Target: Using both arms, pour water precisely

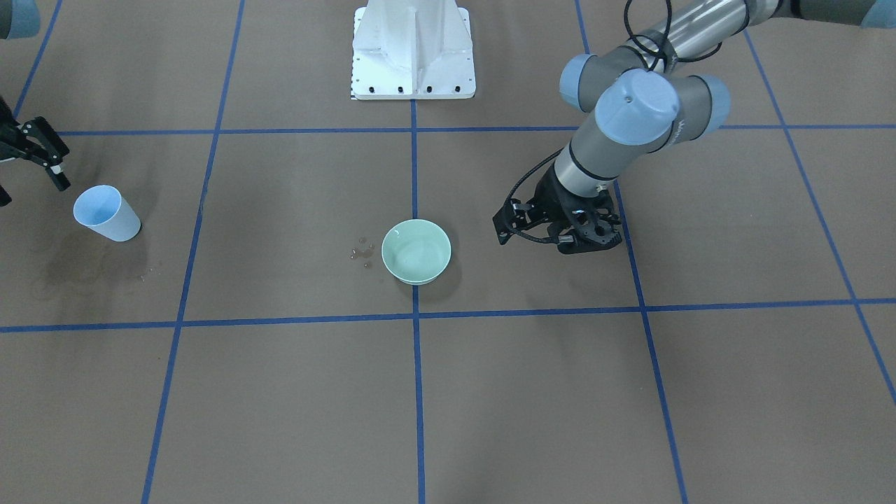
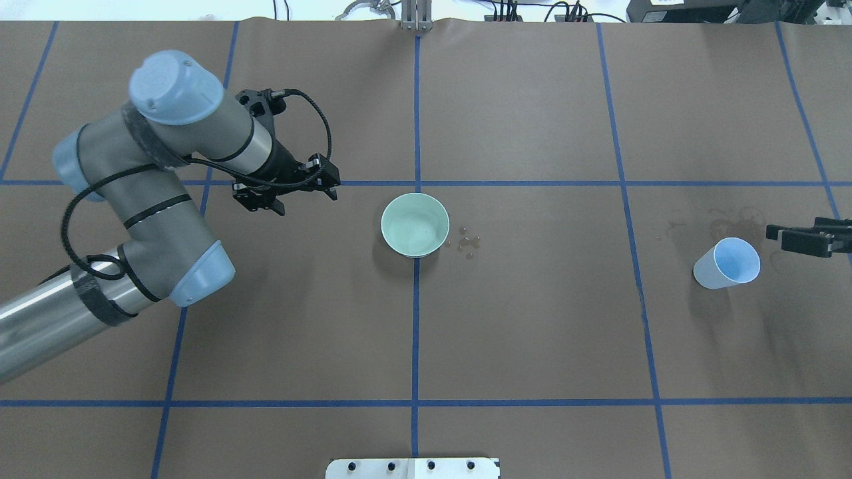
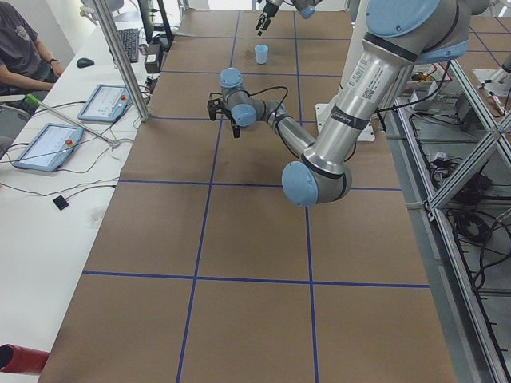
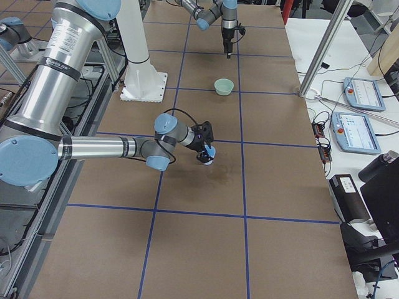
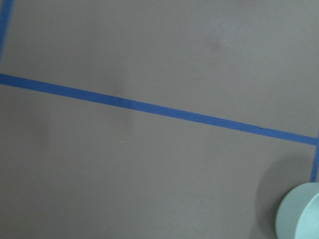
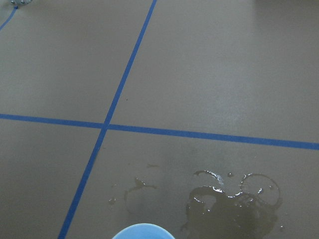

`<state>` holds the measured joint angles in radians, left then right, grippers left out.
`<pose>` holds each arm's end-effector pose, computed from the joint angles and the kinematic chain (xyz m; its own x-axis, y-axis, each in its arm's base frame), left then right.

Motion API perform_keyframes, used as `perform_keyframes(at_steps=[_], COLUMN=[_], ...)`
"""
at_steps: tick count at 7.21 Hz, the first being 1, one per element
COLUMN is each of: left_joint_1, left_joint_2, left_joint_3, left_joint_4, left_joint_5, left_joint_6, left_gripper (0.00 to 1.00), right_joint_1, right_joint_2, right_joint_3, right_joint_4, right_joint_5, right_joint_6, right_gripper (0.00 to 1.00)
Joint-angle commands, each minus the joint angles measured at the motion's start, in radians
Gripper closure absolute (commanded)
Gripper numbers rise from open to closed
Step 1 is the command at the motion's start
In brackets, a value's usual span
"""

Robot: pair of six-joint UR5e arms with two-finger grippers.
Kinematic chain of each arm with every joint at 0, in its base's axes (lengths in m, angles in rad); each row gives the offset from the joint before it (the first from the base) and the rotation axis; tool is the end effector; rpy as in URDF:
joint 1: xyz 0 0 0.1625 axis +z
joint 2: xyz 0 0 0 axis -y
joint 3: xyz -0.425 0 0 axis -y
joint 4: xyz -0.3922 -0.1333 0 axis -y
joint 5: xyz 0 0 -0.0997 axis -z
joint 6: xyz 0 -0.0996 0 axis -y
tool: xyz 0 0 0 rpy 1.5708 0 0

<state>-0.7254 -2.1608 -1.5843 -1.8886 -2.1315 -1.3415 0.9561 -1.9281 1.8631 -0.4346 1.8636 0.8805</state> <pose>0.4606 -0.5158 0.2647 0.4963 -0.1828 -0.8487 0.1357 0.9819 -0.1322 -0.1304 -0.3660 0.5443 0.6181 -0.1816 0.7649 -0.3145 0.8346 0.4523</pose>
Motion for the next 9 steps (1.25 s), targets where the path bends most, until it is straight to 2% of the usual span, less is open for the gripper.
perform_keyframes(at_steps=[1, 2, 4, 5, 6, 8, 9], left_joint_1=[0.044, 0.066, 0.104, 0.119, 0.126, 0.126, 0.126], left_joint_2=[-0.091, -0.114, -0.181, -0.183, -0.183, -0.185, -0.188], left_joint_3=[0.094, 0.125, 0.211, 0.219, 0.219, 0.225, 0.225], left_joint_4=[-0.001, -0.003, -0.007, -0.01, -0.01, -0.012, -0.013], left_joint_5=[0.019, 0.031, 0.054, 0.059, 0.059, 0.059, 0.059], left_joint_6=[-0.008, -0.008, -0.008, -0.008, -0.007, -0.008, -0.008], left_gripper=[0.0, 0.0, 0.03, 0.15, 0.33, 0.71, 0.96], right_joint_1=[0.192, 0.252, 0.381, 0.424, 0.462, 0.512, 0.518], right_joint_2=[0.066, 0.083, 0.147, 0.153, 0.168, 0.172, 0.176], right_joint_3=[-0.005, -0.007, -0.007, -0.009, -0.009, -0.012, -0.012], right_joint_4=[-0.157, -0.208, -0.4, -0.479, -0.56, -0.671, -0.696], right_joint_5=[0.204, 0.256, 0.406, 0.454, 0.485, 0.534, 0.546], right_joint_6=[-0.165, -0.223, -0.372, -0.455, -0.524, -0.654, -0.673], right_gripper=[0.0, 0.0, 0.0, 0.0, 0.0, 0.0, 0.0])
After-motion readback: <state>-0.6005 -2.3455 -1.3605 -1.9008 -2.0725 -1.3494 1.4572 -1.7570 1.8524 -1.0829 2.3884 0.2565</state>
